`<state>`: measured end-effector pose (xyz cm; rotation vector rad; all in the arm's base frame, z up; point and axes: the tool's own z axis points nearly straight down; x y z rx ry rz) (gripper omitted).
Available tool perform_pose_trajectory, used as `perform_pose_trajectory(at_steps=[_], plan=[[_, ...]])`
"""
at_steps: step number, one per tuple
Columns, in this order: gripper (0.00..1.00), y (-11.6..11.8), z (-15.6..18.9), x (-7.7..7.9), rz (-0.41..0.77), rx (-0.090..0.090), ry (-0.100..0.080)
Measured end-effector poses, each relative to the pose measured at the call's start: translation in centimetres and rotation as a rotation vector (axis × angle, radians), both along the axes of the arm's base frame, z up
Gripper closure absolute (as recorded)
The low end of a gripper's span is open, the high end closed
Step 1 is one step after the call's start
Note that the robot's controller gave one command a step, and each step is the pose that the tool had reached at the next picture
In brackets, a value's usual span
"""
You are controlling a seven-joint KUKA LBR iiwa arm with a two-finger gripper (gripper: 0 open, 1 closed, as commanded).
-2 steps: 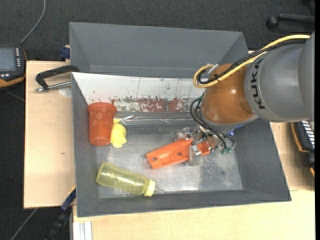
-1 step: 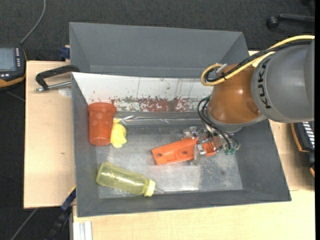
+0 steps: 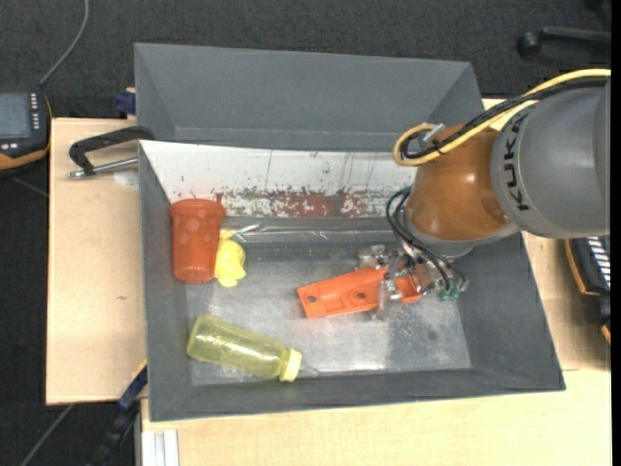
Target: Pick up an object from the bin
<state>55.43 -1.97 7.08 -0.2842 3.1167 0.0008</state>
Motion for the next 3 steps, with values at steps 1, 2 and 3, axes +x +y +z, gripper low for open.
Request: perform_pose_trajectory(at_steps=[1, 2, 3], plan=[[1.00, 0.00, 0.00, 0.00, 0.000, 0.000, 0.000], [1.00, 0.00, 0.00, 0.00, 0.000, 0.000, 0.000], [1.00, 0.00, 0.00, 0.00, 0.000, 0.000, 0.000]])
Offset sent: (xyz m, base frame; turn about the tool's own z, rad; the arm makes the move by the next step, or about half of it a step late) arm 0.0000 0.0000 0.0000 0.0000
